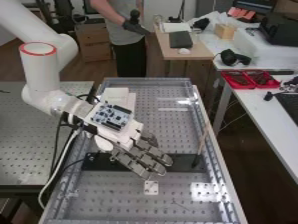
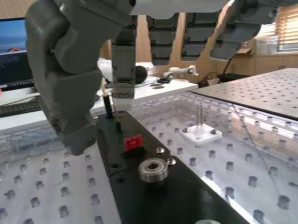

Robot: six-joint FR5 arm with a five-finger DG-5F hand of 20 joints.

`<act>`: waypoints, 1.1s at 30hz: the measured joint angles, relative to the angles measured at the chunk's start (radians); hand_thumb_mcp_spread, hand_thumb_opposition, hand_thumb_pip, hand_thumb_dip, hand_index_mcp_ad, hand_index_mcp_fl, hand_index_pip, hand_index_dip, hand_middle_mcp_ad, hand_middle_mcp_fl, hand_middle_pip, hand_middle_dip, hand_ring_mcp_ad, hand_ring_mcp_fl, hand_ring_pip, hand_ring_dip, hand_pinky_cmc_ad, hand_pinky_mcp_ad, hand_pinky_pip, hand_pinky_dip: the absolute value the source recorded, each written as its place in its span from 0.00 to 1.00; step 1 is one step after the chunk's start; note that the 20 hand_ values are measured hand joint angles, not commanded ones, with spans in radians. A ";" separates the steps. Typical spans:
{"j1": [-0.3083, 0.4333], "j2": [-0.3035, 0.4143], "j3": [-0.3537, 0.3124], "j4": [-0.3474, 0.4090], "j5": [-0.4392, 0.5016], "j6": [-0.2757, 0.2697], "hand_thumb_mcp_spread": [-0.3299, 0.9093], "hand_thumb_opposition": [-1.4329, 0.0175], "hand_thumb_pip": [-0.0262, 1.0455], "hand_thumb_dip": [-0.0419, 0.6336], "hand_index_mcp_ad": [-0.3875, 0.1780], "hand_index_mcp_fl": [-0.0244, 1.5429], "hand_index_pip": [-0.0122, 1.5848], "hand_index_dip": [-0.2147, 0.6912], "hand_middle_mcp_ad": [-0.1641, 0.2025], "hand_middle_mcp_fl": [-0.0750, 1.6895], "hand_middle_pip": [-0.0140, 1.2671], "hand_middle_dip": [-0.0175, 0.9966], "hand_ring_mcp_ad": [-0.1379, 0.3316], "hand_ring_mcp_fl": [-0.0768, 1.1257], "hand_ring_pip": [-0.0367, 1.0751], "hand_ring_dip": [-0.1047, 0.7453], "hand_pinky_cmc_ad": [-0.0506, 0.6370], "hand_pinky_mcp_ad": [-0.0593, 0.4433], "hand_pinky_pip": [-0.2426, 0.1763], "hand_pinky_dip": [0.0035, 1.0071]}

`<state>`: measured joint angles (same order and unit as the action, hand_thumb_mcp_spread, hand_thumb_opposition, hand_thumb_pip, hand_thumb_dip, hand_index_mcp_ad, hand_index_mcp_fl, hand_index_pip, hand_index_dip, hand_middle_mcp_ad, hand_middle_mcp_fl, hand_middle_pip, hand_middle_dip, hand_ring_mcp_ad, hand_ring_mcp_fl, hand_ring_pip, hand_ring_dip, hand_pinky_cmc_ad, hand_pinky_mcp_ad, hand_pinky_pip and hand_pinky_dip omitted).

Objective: Grab the pcb board and place it in the clear container

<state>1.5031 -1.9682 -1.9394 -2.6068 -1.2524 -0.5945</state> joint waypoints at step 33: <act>-0.075 -0.083 0.039 0.147 -0.180 -0.116 0.78 0.41 0.39 0.49 0.37 0.11 0.93 0.70 0.60 0.11 0.11 0.19 0.51 0.10 0.14 0.17 0.43 0.40 0.48 0.15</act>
<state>1.4277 -2.0514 -1.9000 -2.4595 -1.4325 -0.7100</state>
